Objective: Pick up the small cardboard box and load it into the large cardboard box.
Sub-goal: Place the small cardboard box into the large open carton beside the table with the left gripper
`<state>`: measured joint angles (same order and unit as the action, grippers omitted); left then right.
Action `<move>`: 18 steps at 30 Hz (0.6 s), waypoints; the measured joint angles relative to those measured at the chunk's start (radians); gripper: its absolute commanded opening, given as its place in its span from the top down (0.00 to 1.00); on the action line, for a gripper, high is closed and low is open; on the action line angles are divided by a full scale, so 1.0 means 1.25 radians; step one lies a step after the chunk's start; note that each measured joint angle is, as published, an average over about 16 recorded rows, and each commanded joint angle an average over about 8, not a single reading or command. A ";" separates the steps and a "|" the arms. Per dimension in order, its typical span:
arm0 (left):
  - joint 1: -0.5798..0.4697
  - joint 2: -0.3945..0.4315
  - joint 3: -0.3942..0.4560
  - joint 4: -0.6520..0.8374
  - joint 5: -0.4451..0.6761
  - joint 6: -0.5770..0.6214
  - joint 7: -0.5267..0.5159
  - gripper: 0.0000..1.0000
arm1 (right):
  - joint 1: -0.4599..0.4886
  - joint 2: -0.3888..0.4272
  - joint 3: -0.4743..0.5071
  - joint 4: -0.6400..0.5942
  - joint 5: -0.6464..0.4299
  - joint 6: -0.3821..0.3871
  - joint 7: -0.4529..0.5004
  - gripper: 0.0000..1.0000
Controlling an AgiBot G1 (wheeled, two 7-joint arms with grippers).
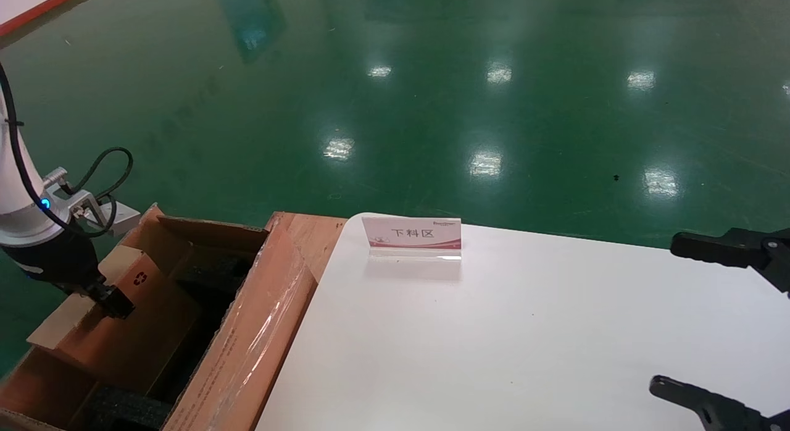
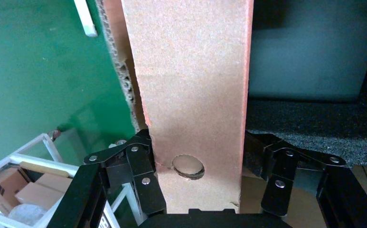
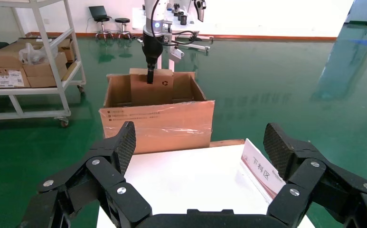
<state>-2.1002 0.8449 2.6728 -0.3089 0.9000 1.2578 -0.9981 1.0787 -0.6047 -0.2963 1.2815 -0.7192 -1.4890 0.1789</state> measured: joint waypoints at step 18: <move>0.056 0.021 -0.004 0.057 -0.011 0.010 0.012 0.00 | 0.000 0.000 -0.001 0.000 0.001 0.000 0.000 0.00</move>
<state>-2.0304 0.8705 2.6674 -0.2375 0.8858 1.2704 -0.9826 1.0785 -0.6044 -0.2970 1.2812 -0.7186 -1.4885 0.1786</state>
